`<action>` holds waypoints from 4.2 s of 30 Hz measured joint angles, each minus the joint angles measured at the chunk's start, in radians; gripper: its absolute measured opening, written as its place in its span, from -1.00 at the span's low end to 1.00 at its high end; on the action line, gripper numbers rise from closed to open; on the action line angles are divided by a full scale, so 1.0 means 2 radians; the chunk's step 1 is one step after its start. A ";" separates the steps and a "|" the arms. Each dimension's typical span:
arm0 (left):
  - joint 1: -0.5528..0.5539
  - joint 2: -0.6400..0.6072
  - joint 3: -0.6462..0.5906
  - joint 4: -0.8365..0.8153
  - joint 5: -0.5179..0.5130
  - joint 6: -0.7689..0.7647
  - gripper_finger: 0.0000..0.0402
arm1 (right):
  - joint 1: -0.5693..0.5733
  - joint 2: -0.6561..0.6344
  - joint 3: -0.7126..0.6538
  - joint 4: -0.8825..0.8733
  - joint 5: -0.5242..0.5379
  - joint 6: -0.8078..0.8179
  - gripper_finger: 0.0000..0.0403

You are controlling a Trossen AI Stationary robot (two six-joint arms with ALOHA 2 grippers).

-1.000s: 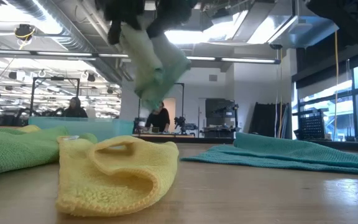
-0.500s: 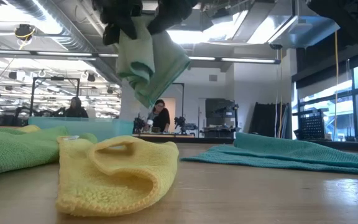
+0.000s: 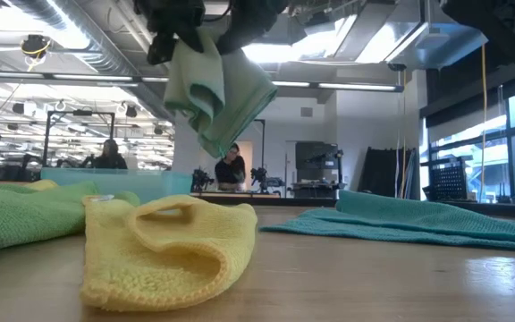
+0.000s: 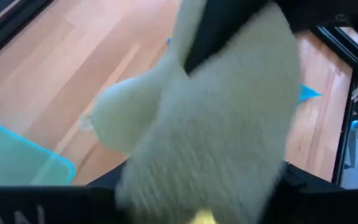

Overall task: Fold microfiber towels
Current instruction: Put the light green microfiber cloth into the blue bin

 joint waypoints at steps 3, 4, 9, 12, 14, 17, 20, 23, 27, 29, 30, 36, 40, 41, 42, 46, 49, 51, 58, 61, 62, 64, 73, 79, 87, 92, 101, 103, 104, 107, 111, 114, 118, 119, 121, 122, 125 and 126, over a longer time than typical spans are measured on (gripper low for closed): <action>0.010 -0.004 0.000 -0.014 -0.001 0.004 -0.18 | -0.007 0.000 0.000 -0.011 0.000 0.001 -0.92; 0.014 -0.007 0.000 -0.017 -0.002 0.010 -0.23 | -0.009 0.000 0.000 -0.015 0.000 0.001 -0.92; 0.039 -0.018 0.000 -0.013 -0.005 0.015 -0.72 | -0.015 0.000 0.000 -0.019 0.000 0.001 -0.92; 0.055 -0.025 0.000 -0.001 0.003 0.019 -0.95 | -0.015 0.000 0.000 -0.018 -0.001 0.001 -0.92; 0.062 -0.029 0.000 0.005 0.004 0.021 -0.95 | -0.014 0.000 0.000 -0.016 -0.002 0.001 -0.92; 0.067 -0.029 0.000 0.005 0.010 0.029 -0.98 | -0.014 0.000 0.000 -0.016 -0.007 0.001 -0.92; 0.071 -0.029 0.000 0.005 0.018 0.036 -0.99 | -0.014 0.000 0.000 -0.014 -0.007 0.001 -0.92; 0.072 -0.029 0.000 0.005 0.024 0.042 -0.99 | -0.015 0.001 0.000 -0.015 -0.007 0.005 -0.92; 0.075 -0.030 0.000 0.003 0.023 0.046 -1.00 | -0.019 0.001 -0.001 -0.014 -0.007 0.006 -0.91; 0.082 -0.033 0.000 -0.008 0.021 0.056 -1.00 | -0.022 0.001 -0.001 -0.011 -0.007 0.006 -0.89; 0.086 -0.035 0.001 -0.012 0.017 0.060 -1.00 | -0.023 0.001 -0.001 -0.008 -0.007 0.006 -0.87; 0.120 -0.036 0.001 -0.059 -0.046 0.093 -1.00 | -0.030 0.001 -0.001 0.001 -0.006 0.034 -0.65; 0.150 -0.026 0.001 -0.087 -0.094 0.121 -1.00 | -0.032 0.001 -0.001 0.003 -0.003 0.034 -0.47; 0.157 -0.022 0.001 -0.089 -0.101 0.123 -1.00 | -0.032 0.001 -0.001 0.003 -0.003 0.034 -0.43; 0.166 -0.017 0.001 -0.092 -0.105 0.123 -1.00 | -0.032 0.001 -0.001 0.004 -0.004 0.034 -0.40; 0.197 0.005 0.001 -0.100 -0.105 0.121 -1.00 | -0.032 0.001 -0.001 0.005 -0.004 0.034 -0.33; 0.204 0.023 0.001 -0.111 -0.089 0.114 -1.00 | -0.032 0.001 -0.001 0.005 -0.004 0.036 -0.33; 0.206 0.034 0.001 -0.115 -0.071 0.105 -1.00 | -0.032 0.001 -0.001 0.004 -0.004 0.041 -0.34; 0.213 0.078 0.001 -0.114 -0.126 0.137 -1.00 | -0.032 0.001 -0.001 0.002 -0.005 0.072 -0.37; 0.227 0.095 0.001 -0.101 -0.130 0.147 -1.00 | -0.032 0.001 -0.001 0.001 -0.006 0.076 -0.37; 0.232 0.101 0.001 -0.095 -0.131 0.149 -1.00 | -0.032 0.001 -0.001 0.000 -0.006 0.077 -0.37; 0.243 0.110 0.001 -0.089 -0.134 0.156 -1.00 | -0.032 0.001 -0.001 -0.004 -0.006 0.088 -0.37; 0.305 0.137 0.000 -0.071 -0.157 0.175 -1.00 | -0.031 0.001 -0.001 -0.024 -0.006 0.102 -0.37; 0.337 0.151 0.000 -0.078 -0.158 0.186 -1.00 | -0.030 0.001 -0.001 -0.024 -0.006 0.109 -0.37; 0.361 0.154 0.000 -0.083 -0.172 0.186 -1.00 | -0.029 0.001 -0.001 -0.023 -0.010 0.126 -0.37; 0.372 0.154 0.000 -0.084 -0.185 0.172 -1.00 | -0.029 0.001 -0.001 -0.022 -0.010 0.128 -0.37; 0.371 0.154 0.000 -0.085 -0.192 0.163 -0.99 | -0.029 0.001 -0.001 -0.013 -0.010 0.128 -0.37; 0.371 0.154 0.000 -0.085 -0.185 0.172 -0.95 | -0.029 0.001 -0.001 -0.010 -0.011 0.128 -0.37; 0.371 0.154 0.000 -0.085 -0.182 0.174 -0.92 | -0.029 0.001 -0.001 -0.007 -0.013 0.128 -0.37; 0.370 0.154 0.000 -0.086 -0.168 0.184 -0.79 | -0.029 0.001 -0.001 0.001 -0.032 0.128 -0.37; 0.368 0.154 0.000 -0.091 -0.144 0.199 -0.55 | -0.024 0.001 -0.001 0.014 -0.037 0.128 -0.37; 0.368 0.153 0.000 -0.090 -0.124 0.200 -0.37 | -0.019 0.001 -0.001 0.023 -0.037 0.129 -0.37; 0.369 0.140 0.000 -0.087 -0.109 0.202 -0.22 | -0.013 0.002 -0.012 0.045 -0.037 0.171 -0.37; 0.368 0.135 0.000 -0.085 -0.109 0.203 -0.20 | -0.011 0.005 -0.012 0.048 -0.037 0.184 -0.37; 0.368 0.128 0.000 -0.084 -0.108 0.210 -0.18 | -0.007 0.008 -0.012 0.058 -0.038 0.206 -0.37; 0.368 0.126 0.000 -0.082 -0.107 0.213 -0.18 | -0.007 0.009 -0.012 0.055 -0.041 0.213 -0.37; 0.369 0.121 0.000 -0.079 -0.105 0.215 -0.17 | -0.002 0.014 -0.012 0.061 -0.049 0.218 -0.37; 0.368 0.121 0.000 -0.079 -0.105 0.221 -0.17 | 0.000 0.014 -0.012 0.059 -0.049 0.218 -0.37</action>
